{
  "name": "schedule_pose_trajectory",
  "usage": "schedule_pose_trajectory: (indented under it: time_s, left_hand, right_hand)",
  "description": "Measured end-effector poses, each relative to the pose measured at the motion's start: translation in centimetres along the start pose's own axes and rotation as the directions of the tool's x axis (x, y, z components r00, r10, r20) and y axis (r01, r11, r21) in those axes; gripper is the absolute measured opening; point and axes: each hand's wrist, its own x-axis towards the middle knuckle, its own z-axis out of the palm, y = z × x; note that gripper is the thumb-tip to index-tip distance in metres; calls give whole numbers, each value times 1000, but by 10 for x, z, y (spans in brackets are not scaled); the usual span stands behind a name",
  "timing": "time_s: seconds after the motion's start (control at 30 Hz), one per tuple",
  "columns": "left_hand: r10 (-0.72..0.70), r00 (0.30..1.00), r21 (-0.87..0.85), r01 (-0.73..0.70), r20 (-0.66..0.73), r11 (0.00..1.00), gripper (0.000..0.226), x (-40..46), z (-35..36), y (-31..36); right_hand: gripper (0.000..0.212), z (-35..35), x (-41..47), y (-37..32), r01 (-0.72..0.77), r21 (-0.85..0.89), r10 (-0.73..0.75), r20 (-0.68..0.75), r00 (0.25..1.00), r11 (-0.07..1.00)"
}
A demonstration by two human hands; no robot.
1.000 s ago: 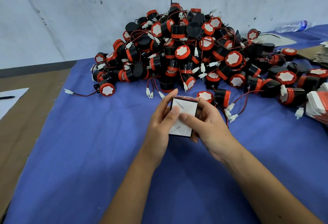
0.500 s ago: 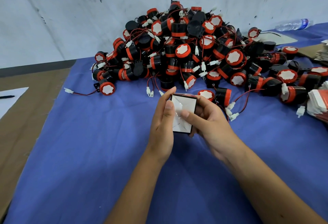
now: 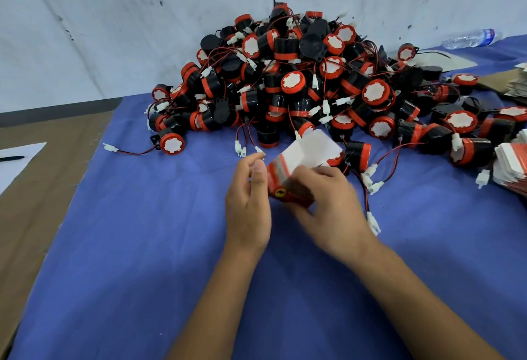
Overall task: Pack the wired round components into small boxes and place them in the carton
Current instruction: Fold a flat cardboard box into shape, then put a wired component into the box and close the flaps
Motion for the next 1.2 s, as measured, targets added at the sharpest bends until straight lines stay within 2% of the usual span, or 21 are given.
schedule_pose_trajectory:
  time_s: [0.03, 0.07, 0.13, 0.17, 0.23, 0.27, 0.3, 0.37, 0.43, 0.5, 0.57, 0.63, 0.67, 0.7, 0.77, 0.83, 0.87, 0.93, 1.0, 1.07, 1.2]
  left_hand:
    - [-53, 997, -47, 56, 51, 997, 61, -1, 0, 1]
    - [-63, 994, -16, 64, 88, 998, 62, -2, -1, 1]
    - [-6, 994, 201, -16, 108, 980, 57, -2, -6, 1]
    - [1, 995, 291, -30, 99, 956, 52, 0, -10, -2]
    - [-51, 995, 253, 29, 82, 967, 28, 6, -15, -6]
    - [-77, 995, 223, 61, 64, 973, 15, 8, -16, -9]
    - [-78, 996, 223, 69, 35, 972, 13, 9, -17, -10]
    - [-56, 998, 270, 55, -5, 961, 16, 9, -17, -13]
    - [-75, 997, 277, 80, -28, 958, 14, 8, -15, -13]
    - [-91, 994, 292, 105, -62, 951, 20, 9, -13, -12]
    - [-104, 991, 313, 126, -86, 941, 20, 9, -12, -11]
    - [-101, 990, 321, 127, -98, 939, 14, 10, -11, -11]
    - [-96, 990, 328, 126, -105, 936, 11, 10, -10, -11]
    - [-93, 990, 344, 125, -110, 930, 10, 10, -10, -11]
    - [-88, 989, 406, 129, -117, 905, 12, 10, -9, -13]
    - [-83, 989, 457, 130, -121, 880, 15, 11, -9, -14]
    - [-82, 990, 457, 128, -117, 880, 16, 11, -8, -14]
    - [-85, 991, 432, 121, -103, 894, 16, 11, -8, -12]
    - [-82, 991, 433, 118, -102, 894, 16, 11, -7, -11]
    - [-81, 991, 439, 119, -105, 891, 16, 10, -8, -11]
    - [-57, 991, 432, 104, -119, 896, 15, 10, -8, -12]
  right_hand:
    - [26, 4, 1, -3, 78, -123, -71, 58, 996, 989]
    - [28, 8, 2, -5, 124, -201, -96, 145, 985, 972]
    - [36, 16, 4, -13, 190, -333, -85, 307, 948, 924]
    - [37, 20, 4, -16, 219, -391, -69, 363, 929, 894]
    - [37, 22, 2, -18, 247, -436, -64, 392, 918, 865]
    - [35, 21, 1, -19, 244, -400, -90, 366, 926, 883]
    - [30, 19, 1, -18, 233, -336, -126, 310, 942, 912]
    - [19, 16, 3, -17, 228, -201, -213, 94, 972, 953]
    - [13, 15, 4, -11, 210, -154, -231, -139, 963, 966]
    - [10, 16, 5, -4, 134, -136, -157, -173, 972, 982]
    - [11, 17, 3, 2, 71, -4, -71, -161, 984, 997]
    - [19, 14, 3, 3, 38, 178, 8, -249, 968, 983]
    - [23, 11, 4, 4, 31, 198, 31, -301, 953, 980]
    - [24, 8, 5, 6, 12, 158, 42, -333, 942, 987]
    - [22, 6, 10, 16, -93, -86, 66, -280, 958, 992]
    - [44, 7, 12, 25, -258, -367, 243, -88, 966, 894]
    - [57, 7, 12, 27, -305, -470, 348, 6, 937, 828]
    - [66, 9, 11, 31, -301, -599, 434, 88, 896, 742]
    - [63, 6, 16, 32, -259, -674, 399, 59, 915, 692]
    - [49, 0, 28, 31, -257, -718, 380, 12, 925, 646]
    - [30, -2, 49, 27, -245, -788, 462, 56, 885, 565]
